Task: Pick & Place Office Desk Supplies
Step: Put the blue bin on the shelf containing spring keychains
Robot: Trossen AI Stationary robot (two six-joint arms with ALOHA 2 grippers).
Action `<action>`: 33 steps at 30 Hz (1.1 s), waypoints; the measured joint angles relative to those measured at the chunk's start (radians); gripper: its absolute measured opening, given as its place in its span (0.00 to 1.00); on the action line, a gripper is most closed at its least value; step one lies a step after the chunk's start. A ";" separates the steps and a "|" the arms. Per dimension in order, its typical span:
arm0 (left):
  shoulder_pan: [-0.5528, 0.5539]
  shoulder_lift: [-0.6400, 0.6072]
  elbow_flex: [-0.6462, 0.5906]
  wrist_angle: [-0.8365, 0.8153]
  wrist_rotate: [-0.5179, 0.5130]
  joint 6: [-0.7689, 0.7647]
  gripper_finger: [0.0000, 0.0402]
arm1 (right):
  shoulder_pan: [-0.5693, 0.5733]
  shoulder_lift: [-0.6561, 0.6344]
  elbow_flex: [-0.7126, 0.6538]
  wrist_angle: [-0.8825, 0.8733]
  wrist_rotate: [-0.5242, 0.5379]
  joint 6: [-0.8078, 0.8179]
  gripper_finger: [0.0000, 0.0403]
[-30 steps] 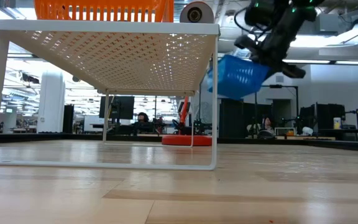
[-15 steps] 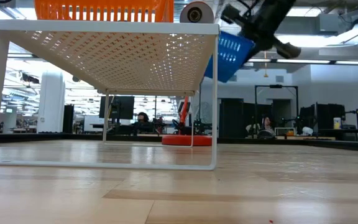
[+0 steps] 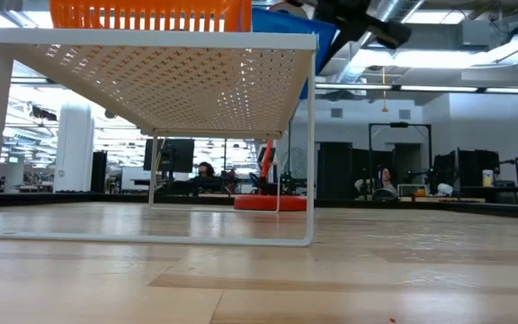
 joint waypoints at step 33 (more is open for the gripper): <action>0.000 0.001 0.017 -0.026 0.095 0.020 0.37 | 0.034 0.189 0.133 0.003 -0.109 0.027 0.00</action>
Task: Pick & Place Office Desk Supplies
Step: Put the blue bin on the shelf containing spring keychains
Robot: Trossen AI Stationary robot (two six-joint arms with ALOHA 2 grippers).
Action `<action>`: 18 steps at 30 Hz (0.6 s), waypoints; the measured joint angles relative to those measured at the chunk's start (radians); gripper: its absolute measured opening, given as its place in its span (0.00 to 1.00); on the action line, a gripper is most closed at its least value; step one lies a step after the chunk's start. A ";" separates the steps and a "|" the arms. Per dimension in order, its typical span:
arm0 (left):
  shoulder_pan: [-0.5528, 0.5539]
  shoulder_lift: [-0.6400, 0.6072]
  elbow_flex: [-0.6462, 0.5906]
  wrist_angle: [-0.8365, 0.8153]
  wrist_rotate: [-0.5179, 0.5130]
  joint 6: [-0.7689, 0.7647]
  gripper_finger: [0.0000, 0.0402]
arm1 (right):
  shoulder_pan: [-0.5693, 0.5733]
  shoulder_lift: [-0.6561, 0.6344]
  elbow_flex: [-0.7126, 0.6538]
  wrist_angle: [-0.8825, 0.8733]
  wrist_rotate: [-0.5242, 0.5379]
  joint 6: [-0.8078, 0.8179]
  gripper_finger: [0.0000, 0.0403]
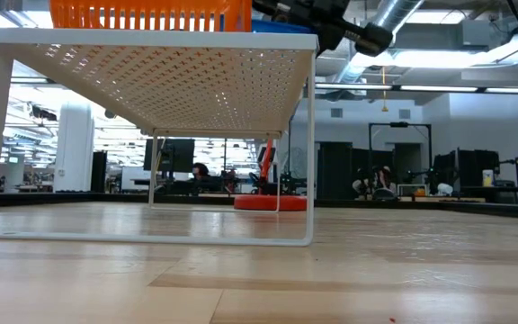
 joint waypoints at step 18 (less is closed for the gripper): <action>0.000 0.000 0.000 0.004 0.033 0.000 0.37 | -0.030 0.046 0.025 0.110 0.002 -0.154 0.18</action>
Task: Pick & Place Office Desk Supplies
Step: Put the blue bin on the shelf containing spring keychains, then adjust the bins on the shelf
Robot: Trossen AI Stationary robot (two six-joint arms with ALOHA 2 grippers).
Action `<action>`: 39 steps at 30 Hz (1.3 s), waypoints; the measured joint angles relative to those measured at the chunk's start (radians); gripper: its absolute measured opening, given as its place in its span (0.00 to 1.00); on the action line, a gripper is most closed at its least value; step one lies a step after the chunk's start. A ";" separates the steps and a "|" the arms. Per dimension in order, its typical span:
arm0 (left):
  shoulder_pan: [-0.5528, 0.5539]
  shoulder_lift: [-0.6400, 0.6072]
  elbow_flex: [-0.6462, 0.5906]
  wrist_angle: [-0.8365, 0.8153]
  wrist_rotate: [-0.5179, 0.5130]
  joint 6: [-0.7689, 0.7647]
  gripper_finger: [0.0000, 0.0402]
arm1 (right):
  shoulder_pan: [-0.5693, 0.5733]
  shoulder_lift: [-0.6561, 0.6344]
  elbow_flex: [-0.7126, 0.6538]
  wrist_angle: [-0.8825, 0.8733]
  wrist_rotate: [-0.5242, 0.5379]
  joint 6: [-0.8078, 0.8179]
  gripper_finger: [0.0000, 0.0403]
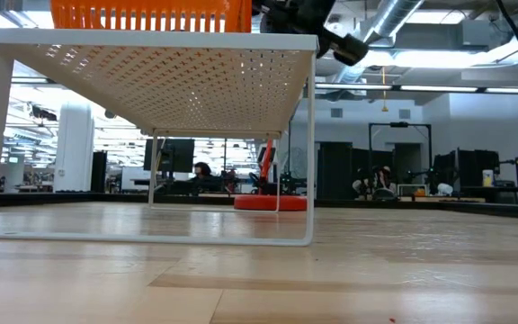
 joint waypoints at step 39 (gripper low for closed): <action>0.000 0.014 0.068 -0.325 -0.360 0.203 0.37 | 0.246 -0.236 0.001 -0.560 0.437 0.036 0.38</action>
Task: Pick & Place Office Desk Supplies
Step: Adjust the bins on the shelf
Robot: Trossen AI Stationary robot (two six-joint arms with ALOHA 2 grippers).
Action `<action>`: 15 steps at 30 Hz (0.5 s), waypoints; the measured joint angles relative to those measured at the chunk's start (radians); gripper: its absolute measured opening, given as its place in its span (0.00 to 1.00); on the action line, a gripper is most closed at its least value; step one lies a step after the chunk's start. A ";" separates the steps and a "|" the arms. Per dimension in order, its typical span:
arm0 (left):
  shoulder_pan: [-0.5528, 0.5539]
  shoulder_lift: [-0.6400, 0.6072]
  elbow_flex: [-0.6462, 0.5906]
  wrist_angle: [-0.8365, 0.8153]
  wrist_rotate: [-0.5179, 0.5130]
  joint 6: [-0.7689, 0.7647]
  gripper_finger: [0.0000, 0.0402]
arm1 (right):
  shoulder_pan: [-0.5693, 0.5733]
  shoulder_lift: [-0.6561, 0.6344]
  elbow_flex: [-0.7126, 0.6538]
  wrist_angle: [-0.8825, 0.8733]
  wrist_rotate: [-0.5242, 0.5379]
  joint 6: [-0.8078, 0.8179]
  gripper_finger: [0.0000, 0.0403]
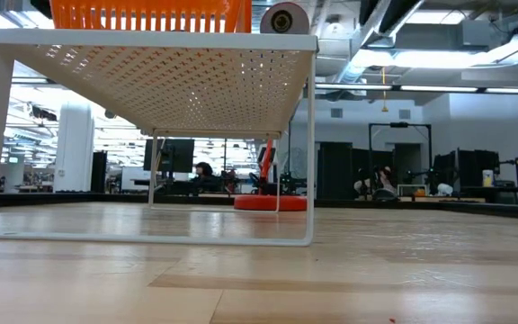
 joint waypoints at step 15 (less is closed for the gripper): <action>0.003 0.026 -0.383 0.595 0.039 0.024 0.37 | 0.156 -0.292 -0.630 0.824 0.139 -0.302 0.38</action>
